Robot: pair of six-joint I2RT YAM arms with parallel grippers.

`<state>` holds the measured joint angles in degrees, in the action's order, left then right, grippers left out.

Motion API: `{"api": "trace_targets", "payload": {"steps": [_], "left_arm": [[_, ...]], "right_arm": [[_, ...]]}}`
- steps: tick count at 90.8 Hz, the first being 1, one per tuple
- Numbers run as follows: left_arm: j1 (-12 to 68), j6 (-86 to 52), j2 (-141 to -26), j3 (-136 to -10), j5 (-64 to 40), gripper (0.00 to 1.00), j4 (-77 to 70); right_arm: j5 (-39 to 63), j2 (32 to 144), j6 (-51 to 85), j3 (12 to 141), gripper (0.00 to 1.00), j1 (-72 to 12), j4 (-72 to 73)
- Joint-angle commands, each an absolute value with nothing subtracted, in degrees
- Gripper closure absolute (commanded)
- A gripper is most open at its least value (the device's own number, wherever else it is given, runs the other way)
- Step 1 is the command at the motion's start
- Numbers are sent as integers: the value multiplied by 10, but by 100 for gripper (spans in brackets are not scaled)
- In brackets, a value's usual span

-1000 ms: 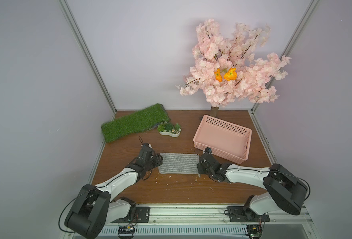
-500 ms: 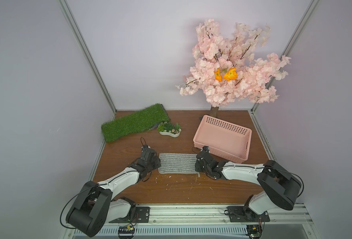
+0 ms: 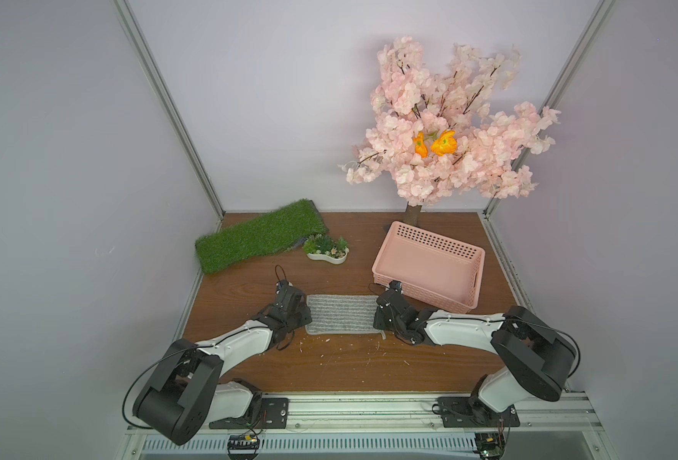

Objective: Fold the square dishcloth
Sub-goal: Fold the cleaning item at the center of the board.

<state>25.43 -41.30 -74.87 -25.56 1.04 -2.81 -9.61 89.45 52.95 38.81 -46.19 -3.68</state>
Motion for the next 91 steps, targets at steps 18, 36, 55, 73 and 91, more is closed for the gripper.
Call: {"api": "trace_targets", "payload": {"steps": [18, 36, 55, 73, 91], "left_arm": [[279, -442, -787, -251, -20, 80, -78], [280, -469, -788, -238, -21, 88, -109], [281, -495, -788, -220, -22, 95, -140], [281, -509, -798, -209, -37, 99, -172], [281, -525, -813, -194, -59, 100, -217]], "right_arm": [[-164, 849, 498, 415, 100, -470, -150], [-230, 863, 479, 493, 100, -503, -244], [-260, 907, 468, 588, 100, -548, -309], [-230, 965, 453, 656, 100, -578, -293], [-190, 1015, 441, 705, 100, -590, -259]]}}
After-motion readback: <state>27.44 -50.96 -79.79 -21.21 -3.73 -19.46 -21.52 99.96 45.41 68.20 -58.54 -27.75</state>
